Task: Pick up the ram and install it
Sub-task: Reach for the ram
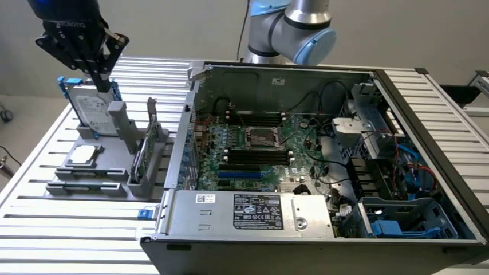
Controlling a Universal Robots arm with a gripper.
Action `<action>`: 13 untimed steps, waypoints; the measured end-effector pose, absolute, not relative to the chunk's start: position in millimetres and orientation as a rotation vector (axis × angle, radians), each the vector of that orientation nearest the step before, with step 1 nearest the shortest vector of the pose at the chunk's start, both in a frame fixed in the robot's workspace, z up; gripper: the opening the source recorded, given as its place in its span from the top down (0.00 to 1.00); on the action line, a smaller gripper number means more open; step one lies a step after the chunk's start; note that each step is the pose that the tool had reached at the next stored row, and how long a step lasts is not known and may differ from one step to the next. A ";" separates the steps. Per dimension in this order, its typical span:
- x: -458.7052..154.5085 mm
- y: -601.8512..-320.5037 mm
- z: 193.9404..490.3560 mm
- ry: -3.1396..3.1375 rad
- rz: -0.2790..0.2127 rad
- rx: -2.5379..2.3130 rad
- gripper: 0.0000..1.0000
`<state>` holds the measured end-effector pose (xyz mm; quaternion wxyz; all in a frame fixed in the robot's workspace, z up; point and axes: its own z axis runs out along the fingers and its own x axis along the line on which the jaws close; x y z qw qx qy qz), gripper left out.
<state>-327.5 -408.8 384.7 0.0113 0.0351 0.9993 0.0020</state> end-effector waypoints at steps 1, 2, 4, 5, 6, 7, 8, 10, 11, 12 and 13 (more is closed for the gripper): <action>-331.0 -409.1 384.4 3.117 0.004 0.110 0.89; -334.3 -409.4 384.0 3.117 0.002 0.109 0.89; -340.1 -410.2 383.3 3.117 -0.002 0.109 0.89; -342.3 -410.7 382.9 3.117 -0.003 0.110 0.89; -344.1 -411.3 382.3 3.117 -0.004 0.110 0.89; -345.3 -412.1 381.9 3.118 -0.005 0.110 0.89; -346.2 -412.9 381.5 3.119 -0.006 0.109 0.89; -347.1 -415.4 380.3 3.123 -0.006 0.109 0.89; -347.4 -417.0 379.7 3.125 -0.006 0.109 0.89; -347.7 -418.7 379.0 3.127 -0.006 0.109 0.89; -348.0 -420.3 378.3 3.130 -0.006 0.109 0.89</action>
